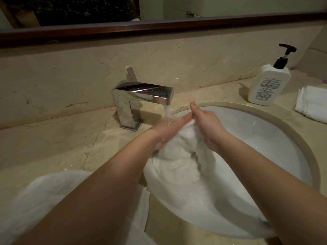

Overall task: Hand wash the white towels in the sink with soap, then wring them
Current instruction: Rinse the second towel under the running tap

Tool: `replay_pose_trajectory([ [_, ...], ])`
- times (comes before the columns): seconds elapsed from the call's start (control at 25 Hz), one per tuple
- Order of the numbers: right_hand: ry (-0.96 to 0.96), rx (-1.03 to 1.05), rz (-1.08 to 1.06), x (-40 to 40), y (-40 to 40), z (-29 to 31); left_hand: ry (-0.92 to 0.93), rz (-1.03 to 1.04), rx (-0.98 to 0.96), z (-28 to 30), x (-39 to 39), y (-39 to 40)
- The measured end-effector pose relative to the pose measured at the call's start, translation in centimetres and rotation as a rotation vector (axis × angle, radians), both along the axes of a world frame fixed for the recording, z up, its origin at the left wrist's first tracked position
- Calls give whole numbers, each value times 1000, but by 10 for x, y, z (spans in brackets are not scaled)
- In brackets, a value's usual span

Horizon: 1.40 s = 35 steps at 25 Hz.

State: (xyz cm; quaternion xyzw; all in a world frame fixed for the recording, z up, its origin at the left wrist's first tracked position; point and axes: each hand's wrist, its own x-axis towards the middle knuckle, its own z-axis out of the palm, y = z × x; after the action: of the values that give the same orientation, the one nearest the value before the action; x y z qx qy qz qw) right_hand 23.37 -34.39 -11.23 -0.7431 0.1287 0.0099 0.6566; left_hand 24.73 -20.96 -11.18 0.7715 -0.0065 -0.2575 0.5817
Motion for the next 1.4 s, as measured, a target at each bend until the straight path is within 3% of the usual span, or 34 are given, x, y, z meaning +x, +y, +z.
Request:
replay_pose_trajectory([
  [0.08,-6,-65,16,2,10,-7,18,192,-122,-3,3,-3],
  [0.2,-6,-112,68,0,5,-7,-11,334,-113,-1,7,-7],
  [0.28,92,-266,133,-6,-8,-8,-49,383,-77,-5,13,-6],
  [0.36,169,-345,204,-13,-22,-11,-126,304,54,-8,13,-4],
  [0.44,157,-272,251,-20,-27,-7,-172,148,214,-8,8,-5],
  [0.64,22,-178,84,-9,-27,7,-201,-160,256,3,-8,-9],
  [0.72,35,-205,79,-8,-35,5,-248,-139,308,0,-5,-9],
  [0.84,170,-286,202,-17,-50,-6,-233,75,219,-5,3,-11],
  [1.0,100,53,239,-19,-69,-10,-88,243,-7,-15,11,-11],
  [1.16,150,-286,372,-17,-58,-18,-108,144,-69,-25,14,-13],
  [1.24,129,-307,320,-16,-53,-22,-149,179,-14,-26,17,-14],
  [1.4,102,27,115,-12,-54,-21,-75,329,-54,-25,21,-9],
])
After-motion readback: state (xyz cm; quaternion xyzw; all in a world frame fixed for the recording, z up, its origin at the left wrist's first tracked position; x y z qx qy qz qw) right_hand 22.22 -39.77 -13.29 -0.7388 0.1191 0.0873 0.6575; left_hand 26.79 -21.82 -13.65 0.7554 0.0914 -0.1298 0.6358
